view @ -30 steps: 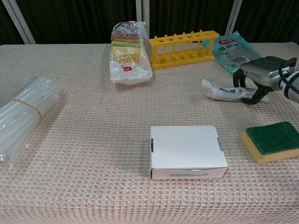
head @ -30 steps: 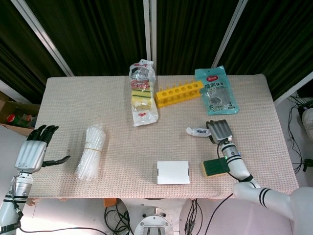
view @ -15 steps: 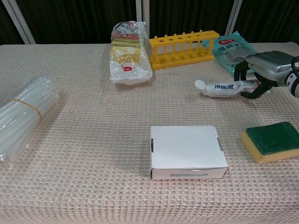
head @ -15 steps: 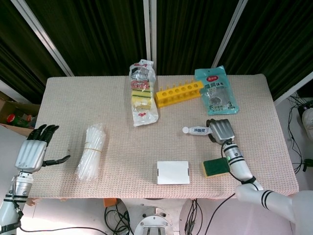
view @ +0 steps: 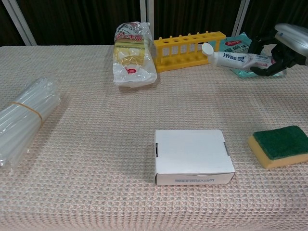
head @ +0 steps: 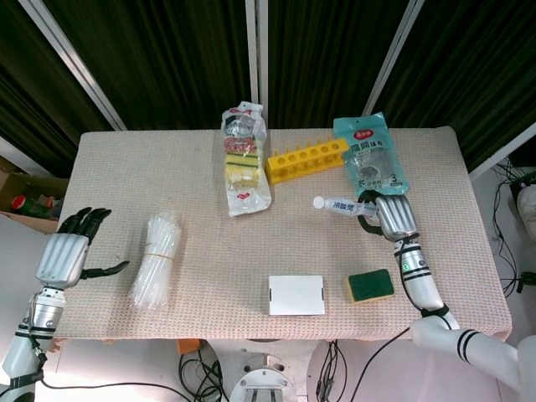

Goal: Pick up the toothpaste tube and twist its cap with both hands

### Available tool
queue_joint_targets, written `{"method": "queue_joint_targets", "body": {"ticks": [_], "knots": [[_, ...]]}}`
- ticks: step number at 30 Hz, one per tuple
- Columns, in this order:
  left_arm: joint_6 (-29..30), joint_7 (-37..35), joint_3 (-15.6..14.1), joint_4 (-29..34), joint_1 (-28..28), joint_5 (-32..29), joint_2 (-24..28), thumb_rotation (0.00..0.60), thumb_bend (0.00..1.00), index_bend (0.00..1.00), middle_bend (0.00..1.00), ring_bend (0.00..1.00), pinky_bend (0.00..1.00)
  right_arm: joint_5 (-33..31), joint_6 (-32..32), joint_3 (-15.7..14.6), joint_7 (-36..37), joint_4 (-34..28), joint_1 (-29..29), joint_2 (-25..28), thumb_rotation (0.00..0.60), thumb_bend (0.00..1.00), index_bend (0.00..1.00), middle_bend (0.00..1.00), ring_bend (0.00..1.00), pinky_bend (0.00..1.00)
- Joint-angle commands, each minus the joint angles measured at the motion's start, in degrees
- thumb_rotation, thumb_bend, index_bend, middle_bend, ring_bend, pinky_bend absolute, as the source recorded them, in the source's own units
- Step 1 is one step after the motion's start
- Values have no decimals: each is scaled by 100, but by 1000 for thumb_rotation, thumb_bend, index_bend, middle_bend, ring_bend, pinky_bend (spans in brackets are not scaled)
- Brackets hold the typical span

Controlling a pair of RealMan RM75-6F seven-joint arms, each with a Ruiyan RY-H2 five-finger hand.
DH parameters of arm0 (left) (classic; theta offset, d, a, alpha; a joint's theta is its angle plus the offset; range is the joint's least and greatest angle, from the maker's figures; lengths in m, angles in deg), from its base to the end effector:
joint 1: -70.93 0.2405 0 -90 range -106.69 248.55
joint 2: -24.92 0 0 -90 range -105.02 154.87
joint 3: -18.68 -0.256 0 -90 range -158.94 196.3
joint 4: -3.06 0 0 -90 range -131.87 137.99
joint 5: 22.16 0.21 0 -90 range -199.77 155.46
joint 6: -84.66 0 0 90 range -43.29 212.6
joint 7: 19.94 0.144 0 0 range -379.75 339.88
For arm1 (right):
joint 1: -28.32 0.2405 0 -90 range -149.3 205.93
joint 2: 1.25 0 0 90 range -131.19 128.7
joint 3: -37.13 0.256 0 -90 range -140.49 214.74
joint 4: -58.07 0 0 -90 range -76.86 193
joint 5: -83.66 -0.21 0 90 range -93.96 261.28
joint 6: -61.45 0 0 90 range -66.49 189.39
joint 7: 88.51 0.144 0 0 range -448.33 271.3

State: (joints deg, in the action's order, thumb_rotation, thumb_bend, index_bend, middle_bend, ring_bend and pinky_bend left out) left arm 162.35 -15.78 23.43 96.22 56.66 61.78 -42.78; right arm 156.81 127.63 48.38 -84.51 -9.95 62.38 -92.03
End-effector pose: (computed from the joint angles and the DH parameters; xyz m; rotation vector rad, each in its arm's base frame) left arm -0.2758 0.2346 0.1266 -1.5156 -0.8895 -0.9594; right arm -0.2274 -0.3582 0.0299 1.5124 -0.9986 1.1346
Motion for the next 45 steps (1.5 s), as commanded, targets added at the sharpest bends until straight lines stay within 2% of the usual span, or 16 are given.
{"method": "queue_joint_targets", "body": {"ticks": [1, 7, 13, 18, 23, 29, 34, 35, 40, 45], "knots": [[-46, -203, 73, -32, -80, 4, -40, 225, 26, 113, 125, 90, 190, 225, 282, 234, 1005, -204, -101, -11, 600, 505, 1000, 942, 857, 965], [-223, -663, 271, -91, -326, -40, -163, 226, 24, 113, 125, 90, 190, 454, 424, 369, 2256, -188, -90, -262, 600, 510, 1000, 943, 857, 965], [-328, -1072, 666, -80, -681, -165, -418, 226, 17, 109, 125, 90, 190, 698, 474, 345, 2936, 67, 35, -702, 600, 515, 1000, 944, 857, 965], [-294, -1226, 1081, 14, -1103, -114, -730, 224, 17, 100, 125, 90, 190, 742, 327, 355, 2903, 420, 285, -1237, 600, 515, 1000, 944, 857, 966], [-366, -874, 1360, 245, -1600, 85, -943, 225, 6, 100, 127, 90, 190, 687, 0, 453, 2627, 706, 664, -1743, 600, 515, 1000, 945, 857, 966], [-722, -759, 1529, 473, -2175, 108, -1247, 239, 0, 101, 139, 90, 190, 549, -290, 686, 2403, 972, 1086, -2242, 600, 514, 1000, 945, 857, 966], [-990, -866, 1606, 368, -2618, 98, -1573, 242, 0, 101, 146, 90, 190, 439, -439, 852, 2317, 1053, 1323, -2489, 600, 515, 1000, 945, 857, 967], [-998, -879, 1622, 321, -2680, 91, -1647, 235, 0, 101, 146, 92, 190, 428, -469, 859, 2318, 1054, 1349, -2513, 600, 514, 1000, 945, 857, 967], [-997, -1168, 1704, 65, -2973, -40, -2167, 125, 0, 101, 151, 105, 184, 410, -526, 873, 2283, 1110, 1443, -2635, 600, 514, 1000, 945, 857, 967], [-1108, -1500, 1738, -230, -3254, -122, -2539, 104, 0, 101, 151, 105, 184, 374, -571, 920, 2365, 1175, 1507, -2721, 600, 514, 1000, 945, 857, 968]]}}
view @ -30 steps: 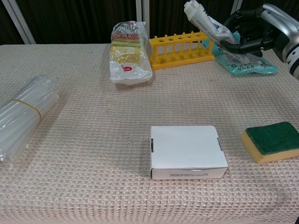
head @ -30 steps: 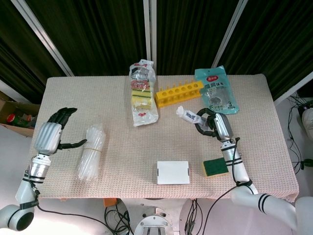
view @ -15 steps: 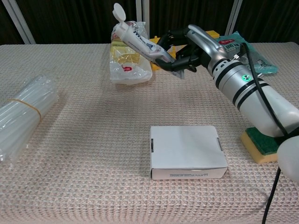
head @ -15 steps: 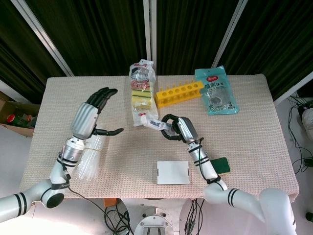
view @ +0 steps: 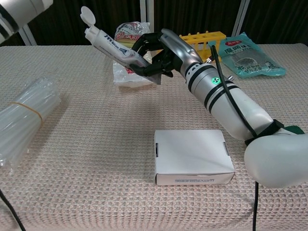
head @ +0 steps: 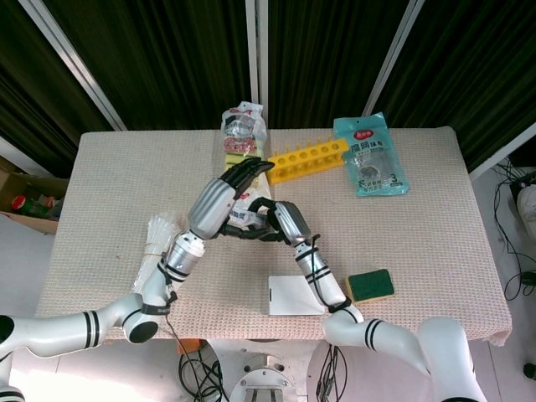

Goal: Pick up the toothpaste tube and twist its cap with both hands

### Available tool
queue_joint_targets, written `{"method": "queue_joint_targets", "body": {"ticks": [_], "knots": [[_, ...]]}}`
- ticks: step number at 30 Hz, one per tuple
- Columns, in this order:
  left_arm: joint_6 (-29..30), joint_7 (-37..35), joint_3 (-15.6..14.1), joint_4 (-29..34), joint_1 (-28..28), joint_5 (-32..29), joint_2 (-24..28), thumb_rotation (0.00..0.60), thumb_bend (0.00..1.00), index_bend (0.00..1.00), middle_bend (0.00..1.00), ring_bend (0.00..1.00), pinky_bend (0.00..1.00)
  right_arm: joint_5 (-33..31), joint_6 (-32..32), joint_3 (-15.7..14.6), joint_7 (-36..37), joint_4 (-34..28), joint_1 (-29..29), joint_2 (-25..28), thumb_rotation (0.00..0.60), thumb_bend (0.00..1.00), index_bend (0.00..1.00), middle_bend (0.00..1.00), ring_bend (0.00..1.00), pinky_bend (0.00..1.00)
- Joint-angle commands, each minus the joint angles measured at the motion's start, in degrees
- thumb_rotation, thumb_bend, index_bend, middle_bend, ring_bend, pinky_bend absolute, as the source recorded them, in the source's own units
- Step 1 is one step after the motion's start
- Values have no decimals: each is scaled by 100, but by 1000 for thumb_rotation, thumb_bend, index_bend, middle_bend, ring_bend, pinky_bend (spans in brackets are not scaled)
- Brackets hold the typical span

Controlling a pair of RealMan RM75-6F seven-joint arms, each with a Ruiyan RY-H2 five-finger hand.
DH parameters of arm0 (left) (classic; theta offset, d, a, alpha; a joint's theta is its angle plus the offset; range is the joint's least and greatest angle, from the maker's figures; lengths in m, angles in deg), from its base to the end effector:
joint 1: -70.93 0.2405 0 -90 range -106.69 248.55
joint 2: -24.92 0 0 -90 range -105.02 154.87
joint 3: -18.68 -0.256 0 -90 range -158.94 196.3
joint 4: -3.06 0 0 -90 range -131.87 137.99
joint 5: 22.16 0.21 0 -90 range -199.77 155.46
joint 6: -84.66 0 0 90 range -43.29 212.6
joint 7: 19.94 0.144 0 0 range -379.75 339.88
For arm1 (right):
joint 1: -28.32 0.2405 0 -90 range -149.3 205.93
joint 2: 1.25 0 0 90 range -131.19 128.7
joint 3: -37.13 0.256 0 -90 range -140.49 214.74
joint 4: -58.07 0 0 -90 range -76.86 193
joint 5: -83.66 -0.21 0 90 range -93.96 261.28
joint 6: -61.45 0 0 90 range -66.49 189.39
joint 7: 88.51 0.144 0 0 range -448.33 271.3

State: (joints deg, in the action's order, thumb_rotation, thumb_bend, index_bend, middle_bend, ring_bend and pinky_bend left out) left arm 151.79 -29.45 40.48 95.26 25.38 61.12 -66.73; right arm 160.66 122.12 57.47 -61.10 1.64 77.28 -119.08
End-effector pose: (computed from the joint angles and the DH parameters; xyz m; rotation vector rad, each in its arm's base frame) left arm -0.0210 0.3373 0.0347 -1.6819 -1.0800 -1.8598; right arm -0.0590 -0.3580 -0.1057 1.4966 -1.5493 1.6852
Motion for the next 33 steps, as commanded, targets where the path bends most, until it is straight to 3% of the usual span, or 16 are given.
{"method": "queue_joint_targets", "body": {"ticks": [1, 16, 33], "knots": [[-71, -198, 44, -178, -177, -80, -204, 104, 0, 102, 151, 105, 184, -12, -35, 17, 50, 30, 32, -27, 600, 514, 1000, 945, 857, 968], [-207, -490, 67, -625, -436, -428, -483, 105, 0, 101, 151, 105, 184, 215, 196, -41, 339, 72, 101, -127, 600, 514, 1000, 945, 858, 968], [-131, -460, 3, -758, -437, -527, -363, 104, 0, 102, 151, 105, 184, 284, 365, -61, 395, -40, 60, -38, 600, 514, 1000, 945, 858, 968]]}}
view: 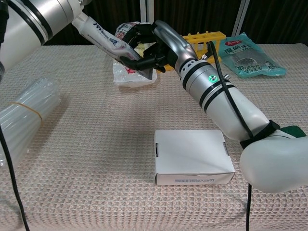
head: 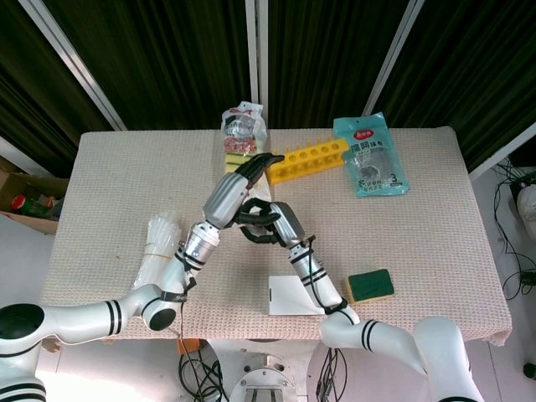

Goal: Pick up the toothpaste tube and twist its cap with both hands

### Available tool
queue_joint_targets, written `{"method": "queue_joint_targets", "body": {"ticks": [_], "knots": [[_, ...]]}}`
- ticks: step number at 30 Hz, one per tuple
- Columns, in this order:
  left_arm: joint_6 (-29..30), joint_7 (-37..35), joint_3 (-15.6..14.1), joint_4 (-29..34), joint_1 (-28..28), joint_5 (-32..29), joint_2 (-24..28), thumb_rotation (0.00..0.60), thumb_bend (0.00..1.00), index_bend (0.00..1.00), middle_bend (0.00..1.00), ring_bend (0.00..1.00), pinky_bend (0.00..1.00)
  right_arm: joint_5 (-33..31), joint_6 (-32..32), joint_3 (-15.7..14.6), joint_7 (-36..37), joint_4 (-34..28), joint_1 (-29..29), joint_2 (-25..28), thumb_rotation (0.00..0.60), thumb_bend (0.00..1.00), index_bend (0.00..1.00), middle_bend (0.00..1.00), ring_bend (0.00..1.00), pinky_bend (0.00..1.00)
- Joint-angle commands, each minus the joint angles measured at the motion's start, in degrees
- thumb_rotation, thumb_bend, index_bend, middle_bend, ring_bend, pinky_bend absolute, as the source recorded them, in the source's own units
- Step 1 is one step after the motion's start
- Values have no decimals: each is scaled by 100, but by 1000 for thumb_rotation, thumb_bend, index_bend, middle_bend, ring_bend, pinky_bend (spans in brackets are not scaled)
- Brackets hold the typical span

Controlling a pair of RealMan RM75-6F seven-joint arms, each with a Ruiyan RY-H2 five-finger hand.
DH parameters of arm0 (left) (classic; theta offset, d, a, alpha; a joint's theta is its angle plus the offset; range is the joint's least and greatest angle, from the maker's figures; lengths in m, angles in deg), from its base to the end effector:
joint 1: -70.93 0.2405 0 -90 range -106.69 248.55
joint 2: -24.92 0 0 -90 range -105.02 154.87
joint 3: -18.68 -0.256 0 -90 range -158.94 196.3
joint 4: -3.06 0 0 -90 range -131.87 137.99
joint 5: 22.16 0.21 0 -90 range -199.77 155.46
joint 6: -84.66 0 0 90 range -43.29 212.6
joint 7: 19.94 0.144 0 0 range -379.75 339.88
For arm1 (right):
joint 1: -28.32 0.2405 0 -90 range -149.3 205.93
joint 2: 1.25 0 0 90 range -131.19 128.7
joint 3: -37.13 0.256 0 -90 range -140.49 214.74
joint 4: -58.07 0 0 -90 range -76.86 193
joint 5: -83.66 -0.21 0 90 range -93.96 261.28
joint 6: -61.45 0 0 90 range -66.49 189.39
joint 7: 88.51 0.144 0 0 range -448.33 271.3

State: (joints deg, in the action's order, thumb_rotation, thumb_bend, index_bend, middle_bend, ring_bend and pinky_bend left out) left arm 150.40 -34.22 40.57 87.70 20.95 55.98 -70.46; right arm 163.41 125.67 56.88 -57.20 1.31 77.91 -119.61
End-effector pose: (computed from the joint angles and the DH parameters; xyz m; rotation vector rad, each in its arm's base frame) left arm -0.0181 0.3609 0.0141 -1.6414 -1.1896 -1.8421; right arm -0.0463 -0.3519 -0.1017 1.4922 -1.5465 1.8004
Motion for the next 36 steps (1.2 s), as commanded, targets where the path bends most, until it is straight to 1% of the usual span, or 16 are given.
{"method": "queue_joint_targets", "body": {"ticks": [1, 17, 36], "knots": [[9, 34, -8, -4, 9, -33, 14, 103, 0, 102, 151, 105, 184, 18, 24, -10, 10, -9, -9, 20, 600, 514, 1000, 945, 857, 968], [55, 154, -9, -85, 44, -230, 57, 104, 0, 102, 151, 105, 184, 46, 150, -22, 141, 16, -71, 90, 600, 513, 1000, 945, 857, 967], [46, 8, 15, -215, 80, -399, 27, 100, 0, 102, 151, 105, 184, 49, 322, 41, 264, -130, -134, 192, 600, 514, 1000, 946, 858, 968]]}}
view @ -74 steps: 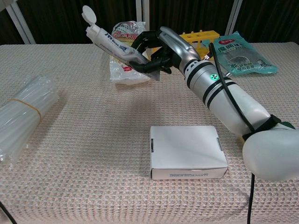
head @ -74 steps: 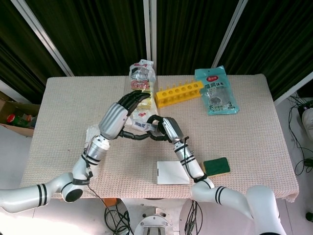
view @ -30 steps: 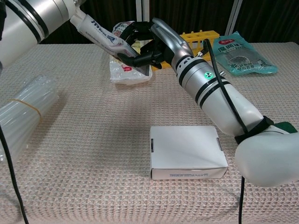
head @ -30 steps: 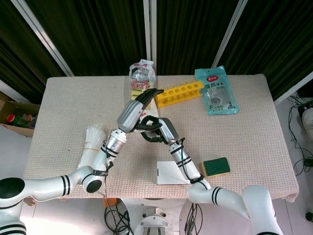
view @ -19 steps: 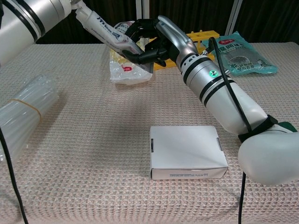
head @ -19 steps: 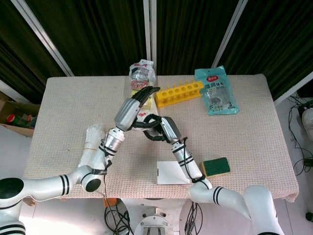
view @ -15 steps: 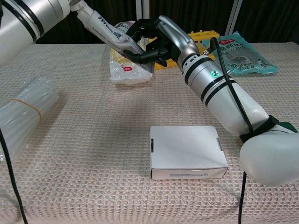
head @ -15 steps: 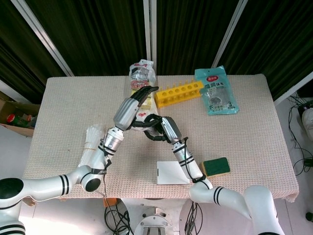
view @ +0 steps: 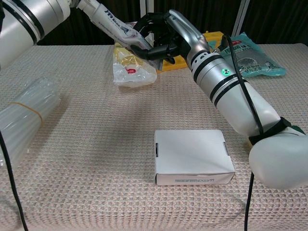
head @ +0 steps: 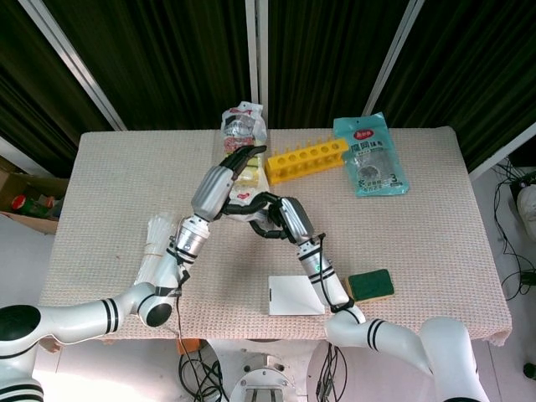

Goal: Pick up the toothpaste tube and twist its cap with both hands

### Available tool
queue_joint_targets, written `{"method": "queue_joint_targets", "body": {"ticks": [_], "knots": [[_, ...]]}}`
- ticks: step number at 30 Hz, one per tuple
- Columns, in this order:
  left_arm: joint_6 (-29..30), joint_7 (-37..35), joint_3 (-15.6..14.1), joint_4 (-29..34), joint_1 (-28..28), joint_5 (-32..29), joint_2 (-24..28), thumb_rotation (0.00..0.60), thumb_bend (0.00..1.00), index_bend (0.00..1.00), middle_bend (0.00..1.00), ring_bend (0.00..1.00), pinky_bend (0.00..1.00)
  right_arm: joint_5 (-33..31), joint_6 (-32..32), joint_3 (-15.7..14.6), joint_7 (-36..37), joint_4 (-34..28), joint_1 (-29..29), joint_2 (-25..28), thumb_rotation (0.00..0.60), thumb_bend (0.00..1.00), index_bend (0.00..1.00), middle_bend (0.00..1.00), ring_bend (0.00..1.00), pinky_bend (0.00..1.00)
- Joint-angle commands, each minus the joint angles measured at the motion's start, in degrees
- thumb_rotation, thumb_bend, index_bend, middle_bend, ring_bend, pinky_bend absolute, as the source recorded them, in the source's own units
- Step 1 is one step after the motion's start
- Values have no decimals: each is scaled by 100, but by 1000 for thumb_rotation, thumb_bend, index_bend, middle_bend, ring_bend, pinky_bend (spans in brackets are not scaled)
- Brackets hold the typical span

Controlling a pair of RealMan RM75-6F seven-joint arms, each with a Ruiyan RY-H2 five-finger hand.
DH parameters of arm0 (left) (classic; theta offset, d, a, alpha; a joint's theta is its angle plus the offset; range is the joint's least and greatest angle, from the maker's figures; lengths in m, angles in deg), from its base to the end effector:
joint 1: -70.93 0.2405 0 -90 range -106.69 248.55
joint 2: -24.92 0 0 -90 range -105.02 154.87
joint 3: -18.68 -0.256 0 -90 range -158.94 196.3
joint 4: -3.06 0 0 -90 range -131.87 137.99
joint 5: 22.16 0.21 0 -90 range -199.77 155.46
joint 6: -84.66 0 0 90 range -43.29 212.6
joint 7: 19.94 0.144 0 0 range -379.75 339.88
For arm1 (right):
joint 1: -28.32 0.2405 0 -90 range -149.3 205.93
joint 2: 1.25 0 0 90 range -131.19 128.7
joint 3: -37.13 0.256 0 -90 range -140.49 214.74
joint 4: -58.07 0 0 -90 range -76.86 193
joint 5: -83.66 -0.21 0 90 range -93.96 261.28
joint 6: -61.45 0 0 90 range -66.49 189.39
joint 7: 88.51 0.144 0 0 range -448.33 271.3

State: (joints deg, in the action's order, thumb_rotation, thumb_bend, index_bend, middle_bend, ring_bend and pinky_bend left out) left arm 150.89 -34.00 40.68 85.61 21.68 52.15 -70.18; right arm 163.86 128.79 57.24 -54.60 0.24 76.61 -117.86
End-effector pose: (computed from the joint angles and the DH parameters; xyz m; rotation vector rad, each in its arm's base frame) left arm -0.0375 0.3736 0.0177 -1.5554 -1.2164 -1.7886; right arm -0.0553 -0.3567 -0.0844 1.4127 -1.5347 1.8741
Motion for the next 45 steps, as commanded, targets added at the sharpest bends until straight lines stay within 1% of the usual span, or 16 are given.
{"method": "queue_joint_targets", "body": {"ticks": [1, 11, 22, 28, 34, 41, 45], "knots": [[-11, -20, 3, -10, 8, -27, -1, 100, 0, 102, 151, 105, 184, 7, 11, 3, 2, -39, -5, 27, 600, 514, 1000, 946, 858, 968], [-70, -113, 43, -150, 0, -132, -37, 98, 0, 103, 151, 105, 184, 58, 115, -43, 16, -177, -63, 85, 600, 514, 1000, 946, 858, 968], [-150, -322, 68, -239, -7, -199, -88, 95, 0, 102, 152, 105, 184, 58, 133, -35, 56, -174, -62, 80, 600, 515, 1000, 946, 857, 968], [-157, -454, 102, -311, -73, -200, -253, 97, 0, 102, 152, 105, 184, 53, 118, -40, 130, -104, -39, 7, 600, 515, 1000, 946, 857, 968], [-7, -494, 162, -459, -130, -131, -436, 97, 0, 103, 155, 105, 184, 88, 180, -40, 250, -46, -33, -64, 600, 520, 1000, 946, 858, 968], [156, -326, 37, -586, -132, 112, -464, 99, 0, 104, 169, 105, 184, 109, 256, 3, 270, -144, -31, -42, 600, 542, 1000, 946, 858, 968], [324, -51, -91, -773, -144, 326, -533, 77, 0, 109, 180, 105, 184, 26, 143, 23, 336, -264, -43, -4, 600, 545, 1000, 948, 858, 970]]}}
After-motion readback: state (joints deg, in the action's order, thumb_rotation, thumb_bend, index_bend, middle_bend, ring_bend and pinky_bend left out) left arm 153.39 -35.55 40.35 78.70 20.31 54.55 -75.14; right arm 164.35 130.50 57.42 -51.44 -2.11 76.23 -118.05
